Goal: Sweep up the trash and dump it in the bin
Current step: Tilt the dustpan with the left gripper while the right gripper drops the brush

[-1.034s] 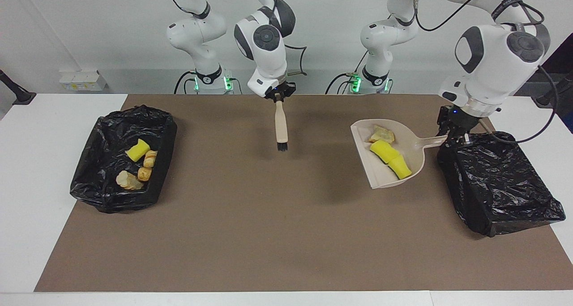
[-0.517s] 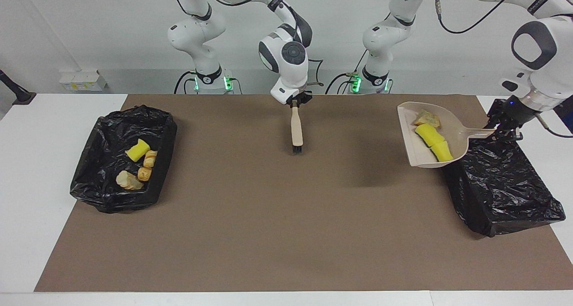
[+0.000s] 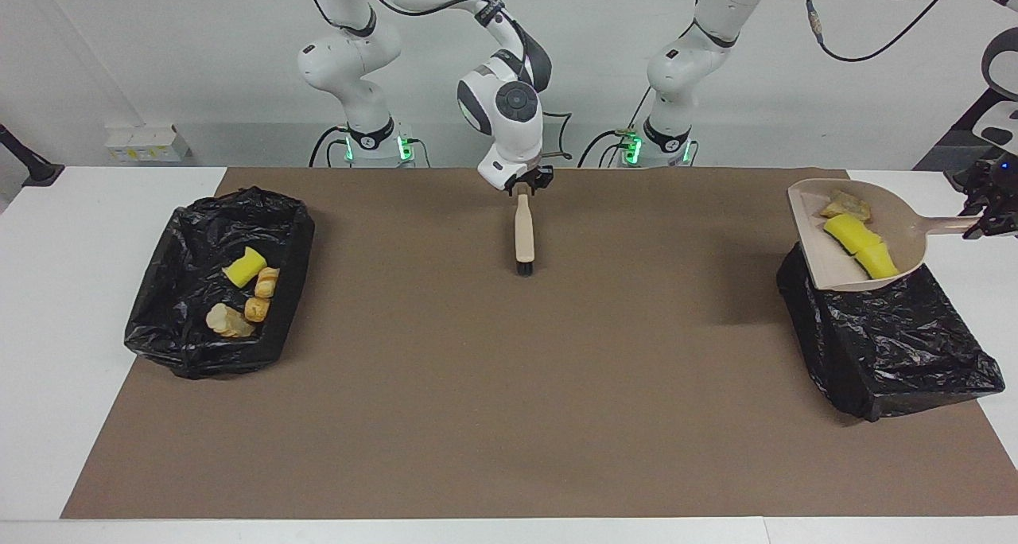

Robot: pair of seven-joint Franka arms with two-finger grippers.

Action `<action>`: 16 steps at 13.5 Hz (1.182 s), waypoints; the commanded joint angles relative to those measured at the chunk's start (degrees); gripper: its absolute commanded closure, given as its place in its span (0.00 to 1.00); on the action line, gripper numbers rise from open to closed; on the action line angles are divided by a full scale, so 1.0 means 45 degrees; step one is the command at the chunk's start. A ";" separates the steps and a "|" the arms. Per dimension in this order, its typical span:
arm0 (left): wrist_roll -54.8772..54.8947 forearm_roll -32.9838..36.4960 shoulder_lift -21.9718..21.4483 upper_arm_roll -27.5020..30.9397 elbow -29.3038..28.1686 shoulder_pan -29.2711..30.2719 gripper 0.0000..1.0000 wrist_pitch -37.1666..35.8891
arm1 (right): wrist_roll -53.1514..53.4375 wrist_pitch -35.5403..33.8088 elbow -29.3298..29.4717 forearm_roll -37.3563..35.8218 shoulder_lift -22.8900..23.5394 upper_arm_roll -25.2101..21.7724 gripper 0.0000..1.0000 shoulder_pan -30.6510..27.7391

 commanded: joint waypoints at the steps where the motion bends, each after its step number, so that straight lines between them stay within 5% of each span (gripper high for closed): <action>1: -0.0638 0.1964 0.0524 0.0335 0.0522 -0.0309 1.00 0.0782 | -0.1436 0.0203 0.0296 -0.0148 -0.0031 -0.0161 0.00 -0.0769; 5: -0.2719 0.4858 0.1071 0.0335 0.0855 -0.0759 1.00 0.1993 | -0.2105 -0.0362 0.1876 -0.2354 -0.0265 -0.0123 0.00 -0.3229; 7: -0.5262 0.7334 0.0839 0.0257 0.0098 -0.1109 1.00 0.2852 | -0.2474 -0.0870 0.2735 -0.3018 -0.0324 -0.0123 0.00 -0.4382; 9: -0.5620 0.7832 0.0565 0.0295 -0.0491 -0.1208 1.00 0.3127 | -0.2807 -0.0697 0.3264 -0.4381 -0.0052 -0.0103 0.00 -0.5223; 12: -0.6397 1.0151 -0.0779 0.0276 -0.2634 -0.1325 1.00 0.3012 | -0.3450 -0.0871 0.4162 -0.5385 -0.0070 -0.0103 0.00 -0.6394; 16: -0.8278 1.1270 -0.1680 0.0296 -0.2954 -0.2338 1.00 0.1140 | -0.5342 -0.2410 0.5548 -0.5346 -0.0576 -0.0123 0.00 -0.7802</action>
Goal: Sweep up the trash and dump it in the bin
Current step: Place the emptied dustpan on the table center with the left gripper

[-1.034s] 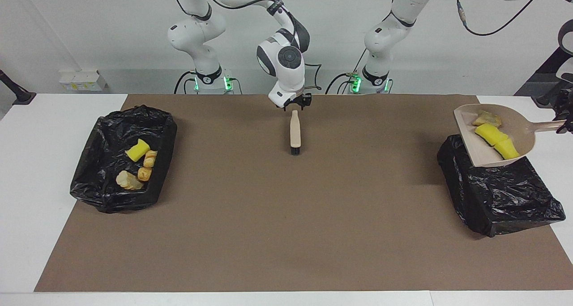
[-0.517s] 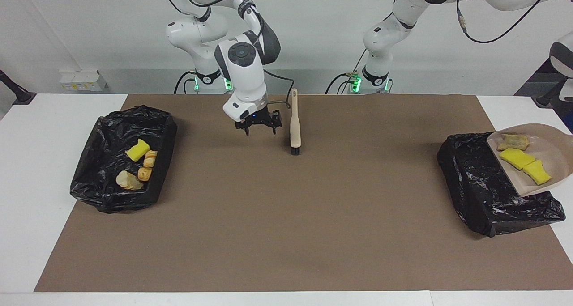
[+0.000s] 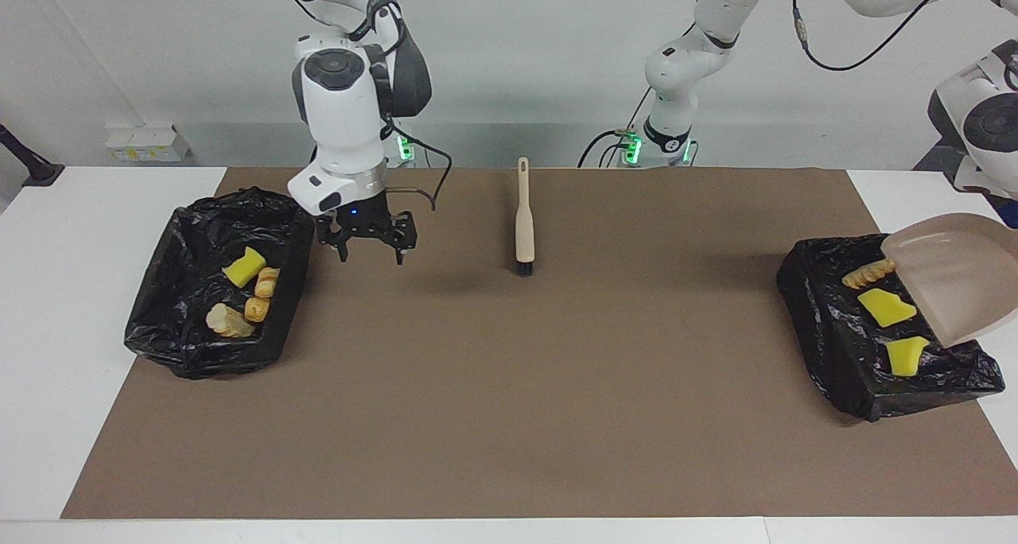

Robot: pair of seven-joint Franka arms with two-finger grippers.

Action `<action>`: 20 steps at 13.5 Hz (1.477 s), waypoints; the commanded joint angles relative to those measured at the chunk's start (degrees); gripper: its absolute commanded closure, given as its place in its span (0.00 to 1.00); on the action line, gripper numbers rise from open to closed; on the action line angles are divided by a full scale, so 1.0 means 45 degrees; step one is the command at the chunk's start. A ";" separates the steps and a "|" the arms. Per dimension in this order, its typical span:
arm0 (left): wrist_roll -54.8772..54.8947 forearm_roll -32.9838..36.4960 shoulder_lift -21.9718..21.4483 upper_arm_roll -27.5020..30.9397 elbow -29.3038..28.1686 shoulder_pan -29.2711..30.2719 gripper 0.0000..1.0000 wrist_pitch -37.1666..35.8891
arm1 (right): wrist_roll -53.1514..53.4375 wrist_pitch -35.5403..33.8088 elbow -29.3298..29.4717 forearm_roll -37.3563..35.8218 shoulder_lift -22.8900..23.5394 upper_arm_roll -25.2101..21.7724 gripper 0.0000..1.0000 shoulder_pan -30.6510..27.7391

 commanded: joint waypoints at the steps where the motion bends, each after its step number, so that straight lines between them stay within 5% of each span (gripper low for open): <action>1: -0.0566 0.0495 -0.1258 0.0178 -0.0693 -0.0855 1.00 -0.1150 | -0.1365 -0.1367 0.1015 -0.0174 -0.0415 0.0196 0.00 -0.0844; 7: -0.0975 -0.0531 -0.1573 0.0099 -0.0557 -0.3334 1.00 -0.3942 | -0.2678 -0.5138 0.3262 -0.0057 -0.0748 -0.0213 0.00 -0.1120; 16: -0.3956 -0.8247 -0.1847 0.0080 -0.0693 -0.4196 1.00 -0.4807 | -0.2757 -0.5200 0.3127 0.0079 -0.0885 -0.0194 0.00 -0.1237; 20: -0.7333 -1.0008 -0.1866 0.0060 -0.0693 -0.4996 1.00 -0.4885 | -0.2680 -0.5200 0.3127 0.0661 -0.0885 -0.0214 0.00 -0.1314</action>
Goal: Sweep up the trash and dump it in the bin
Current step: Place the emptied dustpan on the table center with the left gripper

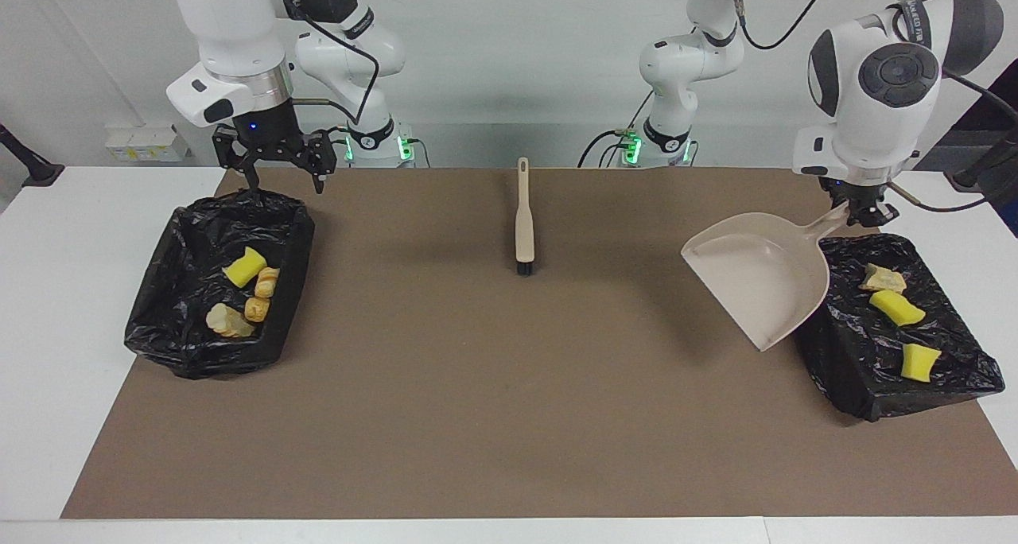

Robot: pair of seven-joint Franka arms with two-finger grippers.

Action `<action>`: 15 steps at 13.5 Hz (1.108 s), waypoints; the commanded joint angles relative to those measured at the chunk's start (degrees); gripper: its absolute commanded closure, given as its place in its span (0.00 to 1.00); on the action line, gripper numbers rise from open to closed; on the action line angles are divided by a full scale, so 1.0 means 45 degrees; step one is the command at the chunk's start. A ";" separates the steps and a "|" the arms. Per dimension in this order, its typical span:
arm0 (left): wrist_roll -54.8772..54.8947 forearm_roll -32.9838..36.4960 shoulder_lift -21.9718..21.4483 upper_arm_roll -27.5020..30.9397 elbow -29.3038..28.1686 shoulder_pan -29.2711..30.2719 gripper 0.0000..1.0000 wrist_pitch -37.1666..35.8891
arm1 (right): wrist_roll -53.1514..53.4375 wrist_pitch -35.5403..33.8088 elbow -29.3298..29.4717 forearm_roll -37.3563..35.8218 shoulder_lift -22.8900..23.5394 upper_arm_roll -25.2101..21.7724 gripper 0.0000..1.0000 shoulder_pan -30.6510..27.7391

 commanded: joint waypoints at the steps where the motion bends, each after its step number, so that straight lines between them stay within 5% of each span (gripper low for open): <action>1: -0.2460 -0.1171 -0.0437 0.0180 -0.0363 -0.0786 1.00 -0.0116 | -0.0309 -0.0173 0.0078 0.0721 -0.0010 0.0083 0.00 -0.0416; 8: -1.0640 -0.3437 0.0243 0.0140 -0.0519 -0.3187 1.00 0.1015 | -0.1108 -0.2063 0.0253 0.0685 -0.0635 -0.0287 0.00 -0.0554; 12: -1.5407 -0.4005 0.1629 0.0140 -0.0480 -0.4752 1.00 0.2905 | -0.1013 -0.1232 0.0372 0.0937 -0.0672 -0.0619 0.00 -0.0574; 15: -1.6916 -0.5880 0.2255 0.0160 -0.0383 -0.5102 1.00 0.4489 | -0.1013 -0.1208 -0.0193 0.1229 -0.1062 -0.0796 0.00 -0.0964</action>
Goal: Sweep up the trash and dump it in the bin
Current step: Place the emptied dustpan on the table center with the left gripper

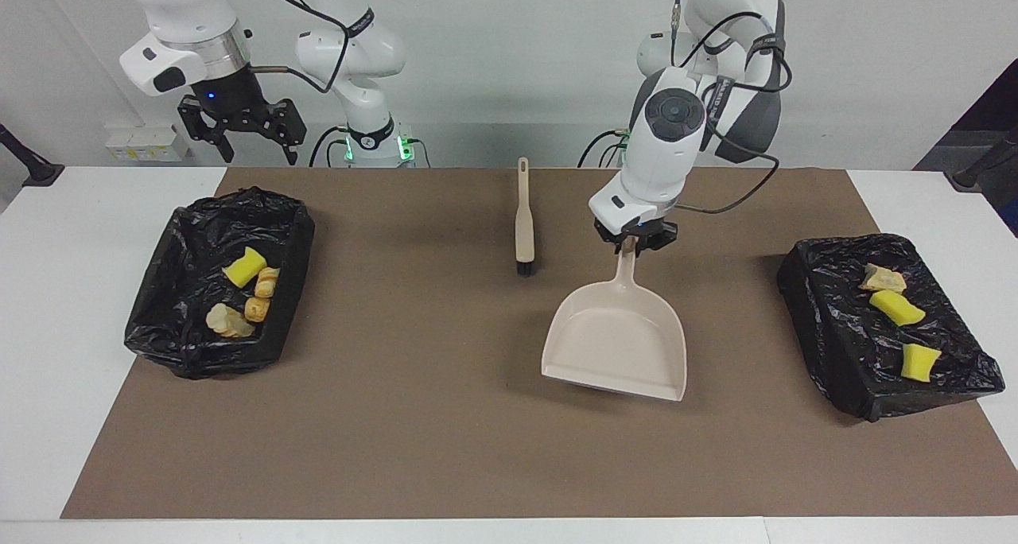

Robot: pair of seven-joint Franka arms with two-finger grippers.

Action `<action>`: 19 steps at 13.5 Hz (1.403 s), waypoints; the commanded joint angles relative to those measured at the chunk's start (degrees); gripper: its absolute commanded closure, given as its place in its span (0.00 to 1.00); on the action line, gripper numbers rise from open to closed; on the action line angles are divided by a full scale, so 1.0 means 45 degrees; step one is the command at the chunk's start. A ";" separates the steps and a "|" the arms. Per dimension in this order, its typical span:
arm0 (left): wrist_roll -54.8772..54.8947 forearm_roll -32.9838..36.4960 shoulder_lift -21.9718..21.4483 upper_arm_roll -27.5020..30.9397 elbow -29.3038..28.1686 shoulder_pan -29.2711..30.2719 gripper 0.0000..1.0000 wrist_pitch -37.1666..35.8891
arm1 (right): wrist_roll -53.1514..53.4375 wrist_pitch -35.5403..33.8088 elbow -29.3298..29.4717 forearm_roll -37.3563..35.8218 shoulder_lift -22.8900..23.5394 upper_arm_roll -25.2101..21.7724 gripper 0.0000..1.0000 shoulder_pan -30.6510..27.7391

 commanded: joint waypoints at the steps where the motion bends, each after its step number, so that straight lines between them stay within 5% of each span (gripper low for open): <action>1: -0.1717 -0.0694 0.0468 0.0250 0.0197 -0.0847 1.00 0.0897 | -0.0053 0.0246 -0.0769 0.0627 -0.0584 -0.0004 0.00 -0.0280; 4: -0.2251 -0.0694 0.0821 0.0250 0.0179 -0.1709 1.00 0.1306 | 0.0106 0.0266 -0.0811 0.0629 -0.0605 -0.0004 0.00 -0.0279; 7: -0.4143 -0.0674 0.1932 0.0250 0.0159 -0.2160 1.00 0.3490 | 0.0009 0.0285 -0.0811 0.0629 -0.0625 0.0016 0.00 -0.0279; 10: -0.4187 -0.0538 0.2287 0.0269 0.0140 -0.2493 1.00 0.3322 | -0.0031 0.0285 -0.0811 0.0629 -0.0605 0.0016 0.00 -0.0279; 11: -0.4283 -0.0596 0.2267 0.0269 0.0159 -0.2454 0.77 0.3243 | -0.0031 0.0266 -0.0811 0.0629 -0.0625 0.0016 0.00 -0.0279; 12: -0.4516 -0.0732 0.2209 0.0288 0.0198 -0.2260 0.14 0.3146 | -0.0031 0.0266 -0.0811 0.0629 -0.0606 0.0016 0.00 -0.0260; 13: -0.4577 -0.0733 0.1996 0.0308 0.0159 -0.2220 0.00 0.2855 | -0.0050 0.0246 -0.0811 0.0629 -0.0625 0.0016 0.00 -0.0241; 19: -0.4363 -0.0616 0.1212 0.0367 0.1483 -0.0642 0.00 0.0181 | -0.0070 0.0246 -0.0811 0.0629 -0.0625 -0.0004 0.00 -0.0240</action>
